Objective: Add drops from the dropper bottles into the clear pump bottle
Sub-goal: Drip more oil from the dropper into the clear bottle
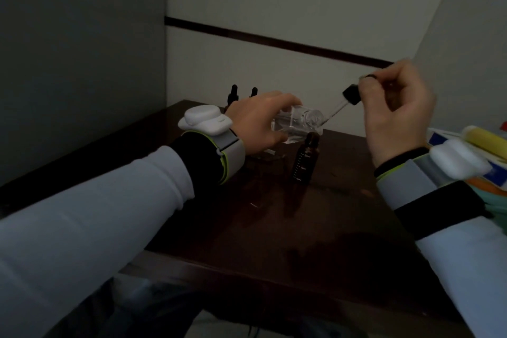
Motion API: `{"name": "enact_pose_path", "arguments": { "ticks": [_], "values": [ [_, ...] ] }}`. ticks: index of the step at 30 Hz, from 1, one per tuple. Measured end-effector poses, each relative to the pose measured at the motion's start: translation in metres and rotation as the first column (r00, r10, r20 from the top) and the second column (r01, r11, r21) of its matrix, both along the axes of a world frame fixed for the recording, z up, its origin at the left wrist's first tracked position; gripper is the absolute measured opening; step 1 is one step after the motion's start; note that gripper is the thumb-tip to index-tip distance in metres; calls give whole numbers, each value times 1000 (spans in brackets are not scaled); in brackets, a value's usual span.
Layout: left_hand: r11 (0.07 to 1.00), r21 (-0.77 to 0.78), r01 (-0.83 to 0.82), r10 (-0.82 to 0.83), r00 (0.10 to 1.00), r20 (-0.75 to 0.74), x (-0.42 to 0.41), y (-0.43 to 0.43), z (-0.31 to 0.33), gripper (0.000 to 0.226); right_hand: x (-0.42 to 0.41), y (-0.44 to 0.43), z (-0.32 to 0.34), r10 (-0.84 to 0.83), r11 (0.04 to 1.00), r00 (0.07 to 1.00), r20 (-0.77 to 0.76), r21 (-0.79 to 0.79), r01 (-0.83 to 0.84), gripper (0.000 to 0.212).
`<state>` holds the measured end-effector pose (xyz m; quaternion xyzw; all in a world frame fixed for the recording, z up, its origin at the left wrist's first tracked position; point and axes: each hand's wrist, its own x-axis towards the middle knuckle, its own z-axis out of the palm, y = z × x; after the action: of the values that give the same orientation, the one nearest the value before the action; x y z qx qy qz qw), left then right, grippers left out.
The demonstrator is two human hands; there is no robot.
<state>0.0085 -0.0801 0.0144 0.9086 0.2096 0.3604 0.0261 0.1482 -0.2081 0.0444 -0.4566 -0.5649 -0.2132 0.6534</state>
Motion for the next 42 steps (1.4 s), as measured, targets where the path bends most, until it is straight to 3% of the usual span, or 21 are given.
{"name": "enact_pose_path", "arguments": {
  "ticks": [4, 12, 34, 38, 42],
  "values": [
    [1000, 11, 5, -5, 1000, -4, 0, 0, 0, 53, 0, -1, 2, 1, 999, 999, -38, 48, 1, 20],
    [999, 28, 32, -33, 998, 45, 1, -1, 0, 53, -2, 10, -11, -1, 972, 997, 80, -233, 19, 23],
    [999, 33, 21, -22, 1000, 21, 1, -3, 0, 54, -3, 9, -11, 52, 955, 996, 78, -296, -27, 24],
    [999, 33, 18, -18, 1000, 8, 0, -3, 0, 54, -4, 8, -10, 16, 971, 997, 75, -239, 2, 26],
    [1000, 16, 23, -23, 1000, 11, -1, -3, 1, 54, -4, 2, -2, -5, 1000, 1000, -4, -31, 5, 24]
  ]
}}
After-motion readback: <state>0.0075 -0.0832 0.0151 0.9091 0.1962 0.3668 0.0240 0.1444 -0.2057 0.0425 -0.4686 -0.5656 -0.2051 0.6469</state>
